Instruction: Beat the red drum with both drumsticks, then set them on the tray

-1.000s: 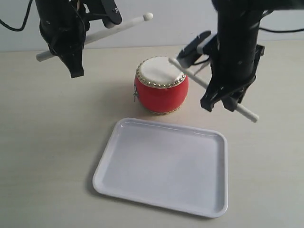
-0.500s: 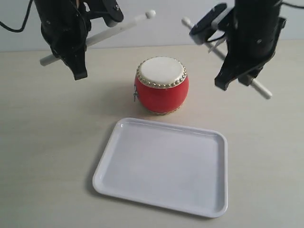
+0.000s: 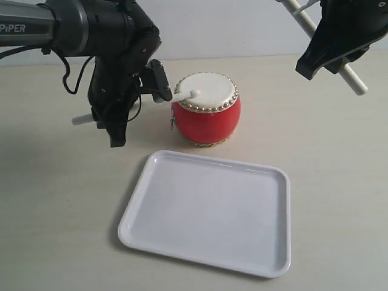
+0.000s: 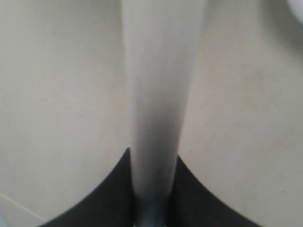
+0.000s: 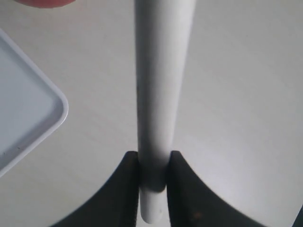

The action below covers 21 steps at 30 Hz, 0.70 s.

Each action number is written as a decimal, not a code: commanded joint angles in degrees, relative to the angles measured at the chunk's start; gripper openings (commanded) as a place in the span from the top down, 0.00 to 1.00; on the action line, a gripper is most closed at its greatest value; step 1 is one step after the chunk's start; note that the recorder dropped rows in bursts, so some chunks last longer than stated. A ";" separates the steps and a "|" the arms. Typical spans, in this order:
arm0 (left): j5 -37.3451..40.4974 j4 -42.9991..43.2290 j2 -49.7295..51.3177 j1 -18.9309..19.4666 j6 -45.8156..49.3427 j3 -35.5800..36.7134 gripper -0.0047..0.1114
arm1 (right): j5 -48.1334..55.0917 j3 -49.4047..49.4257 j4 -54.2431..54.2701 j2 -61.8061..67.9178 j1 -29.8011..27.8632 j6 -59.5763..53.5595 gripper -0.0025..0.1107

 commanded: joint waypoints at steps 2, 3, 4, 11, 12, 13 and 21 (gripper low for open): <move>1.44 0.01 -3.93 -0.02 -3.01 -1.30 0.96 | -0.07 -0.14 0.49 -0.42 -0.04 -0.07 0.98; 1.44 -2.11 -5.17 0.17 -3.52 -1.30 0.96 | -0.07 0.01 1.54 -0.42 -0.04 -0.07 0.98; 1.44 -5.50 -6.61 0.70 -4.14 -1.00 0.96 | -0.07 0.50 2.73 -0.48 -0.04 -0.07 0.98; -16.05 -26.15 -19.54 6.94 -6.37 13.57 0.96 | -5.20 11.74 10.31 -4.89 -0.04 0.26 0.98; -19.52 -27.47 -21.74 7.48 -6.92 17.14 0.96 | -7.35 14.67 11.29 -5.52 -0.04 0.26 0.98; -23.15 -28.20 -23.86 7.84 -7.62 20.75 0.96 | -8.55 16.54 12.19 -5.85 -0.04 -0.07 0.98; -50.28 -35.03 -37.62 7.86 -10.88 45.49 0.96 | -6.01 23.75 26.64 -3.97 -0.04 -13.90 0.98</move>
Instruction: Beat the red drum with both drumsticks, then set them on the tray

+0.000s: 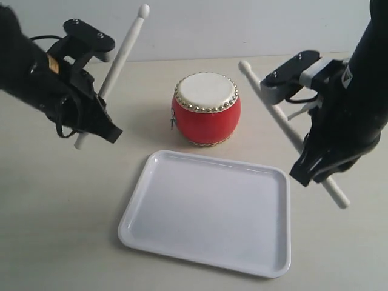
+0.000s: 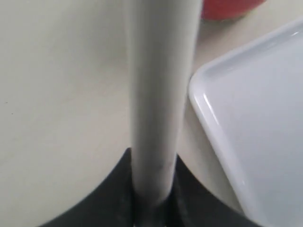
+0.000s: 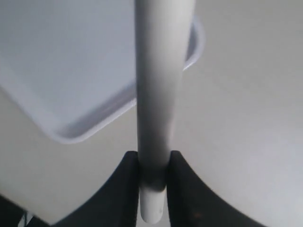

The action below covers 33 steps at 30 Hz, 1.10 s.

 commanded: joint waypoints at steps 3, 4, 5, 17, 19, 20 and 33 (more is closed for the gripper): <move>-21.71 -8.19 -9.41 0.15 -1.47 17.21 0.96 | 1.17 0.85 7.71 1.70 -0.04 -7.36 0.98; -24.78 -9.05 -10.78 0.15 -1.47 19.16 0.96 | 1.17 0.85 8.21 2.19 0.16 -7.48 0.98; -28.08 -9.91 -12.15 0.15 -1.47 21.48 0.96 | 1.31 0.85 8.32 3.04 0.71 -7.72 0.98; -46.39 -14.18 -22.11 0.15 -1.31 34.74 0.96 | 7.67 -10.87 0.46 21.94 10.63 -5.39 0.98; -46.51 -14.18 -22.37 0.15 -1.31 34.74 0.96 | 7.67 -13.44 0.71 24.70 10.63 -5.28 0.98; -46.94 -14.18 -22.36 0.15 -1.31 34.74 0.96 | 7.67 -14.30 0.71 25.79 10.63 -5.28 0.98; -49.27 -14.18 -22.36 0.15 0.23 34.74 0.96 | 7.67 -18.41 0.69 30.90 11.32 -5.79 0.98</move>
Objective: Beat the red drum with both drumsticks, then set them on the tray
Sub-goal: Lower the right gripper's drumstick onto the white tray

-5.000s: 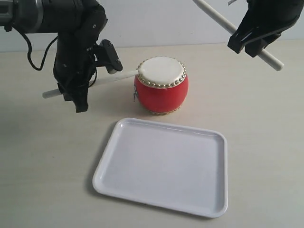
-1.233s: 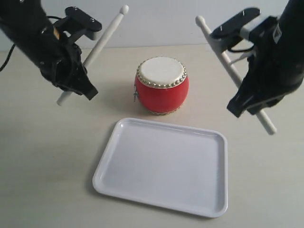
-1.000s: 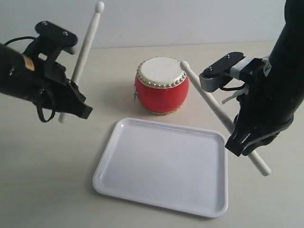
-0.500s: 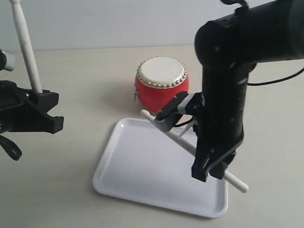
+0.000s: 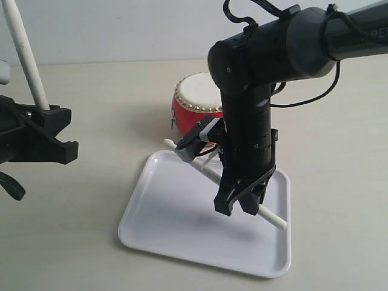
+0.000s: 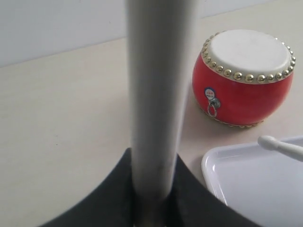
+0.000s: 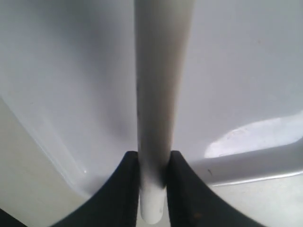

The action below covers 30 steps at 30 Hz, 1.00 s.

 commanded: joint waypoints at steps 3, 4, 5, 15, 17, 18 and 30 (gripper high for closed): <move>-1.44 -0.56 -0.53 0.15 0.61 0.13 0.96 | 0.25 -0.47 -0.63 1.23 2.42 -0.69 0.98; -1.44 -0.56 -0.53 0.15 0.61 0.13 0.96 | 0.25 -0.47 -0.63 1.47 2.89 -1.09 0.98; -1.44 -0.56 -0.53 0.15 0.61 0.13 0.96 | 0.25 -0.47 -0.67 1.80 3.17 -1.21 0.98; -0.21 -0.56 -0.53 0.15 0.61 0.13 0.96 | -1.81 -0.47 -1.59 3.48 3.43 0.81 0.98; -0.11 -0.56 -0.53 0.15 0.61 0.13 0.96 | -2.50 -0.47 -1.59 3.48 3.43 1.21 0.98; -0.11 -0.56 -0.53 0.15 0.61 0.13 0.96 | -2.71 -0.47 -1.59 3.48 3.43 1.94 0.98; -0.11 -0.56 -0.53 0.15 0.61 0.13 0.96 | -2.04 -0.47 -1.59 3.48 3.43 5.35 0.93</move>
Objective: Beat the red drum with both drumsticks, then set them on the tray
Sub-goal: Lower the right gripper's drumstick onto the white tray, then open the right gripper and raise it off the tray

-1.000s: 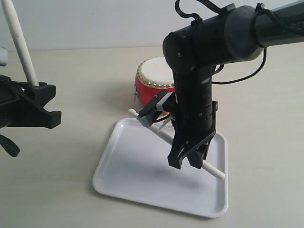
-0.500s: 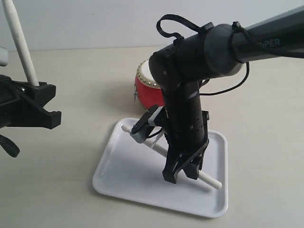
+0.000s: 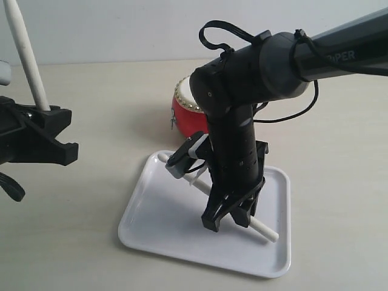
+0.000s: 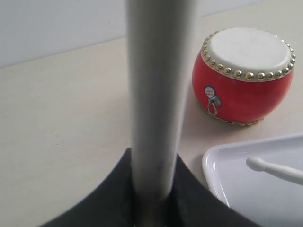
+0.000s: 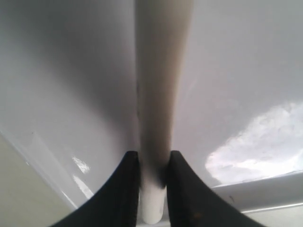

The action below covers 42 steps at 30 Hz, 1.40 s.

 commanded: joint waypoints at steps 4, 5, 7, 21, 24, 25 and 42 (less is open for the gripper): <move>-0.35 -0.56 -0.53 0.15 0.14 0.13 0.96 | 0.03 -0.47 0.00 0.01 0.07 0.57 0.85; -0.35 -0.56 -0.53 0.15 0.14 0.13 0.96 | 0.03 -0.47 0.00 0.01 0.07 0.57 0.83; -0.35 -0.56 -0.53 0.15 0.14 0.13 0.96 | 0.03 -0.47 0.00 0.01 0.07 0.57 0.80; -0.34 -0.86 -0.53 0.15 -0.34 0.13 0.96 | -1.54 -0.47 -0.37 -1.05 0.07 2.42 0.71; -0.67 -0.86 -0.53 0.15 -3.17 2.21 0.96 | -6.97 -0.47 0.00 -8.53 0.07 2.65 0.71; -1.78 -0.72 -0.53 0.15 -4.26 3.43 0.96 | -9.84 -0.47 0.59 -11.55 0.07 2.65 0.71; -20.68 53.73 0.63 5.85 -57.17 9.52 0.96 | -44.33 19.63 43.36 -29.35 0.07 -36.87 0.52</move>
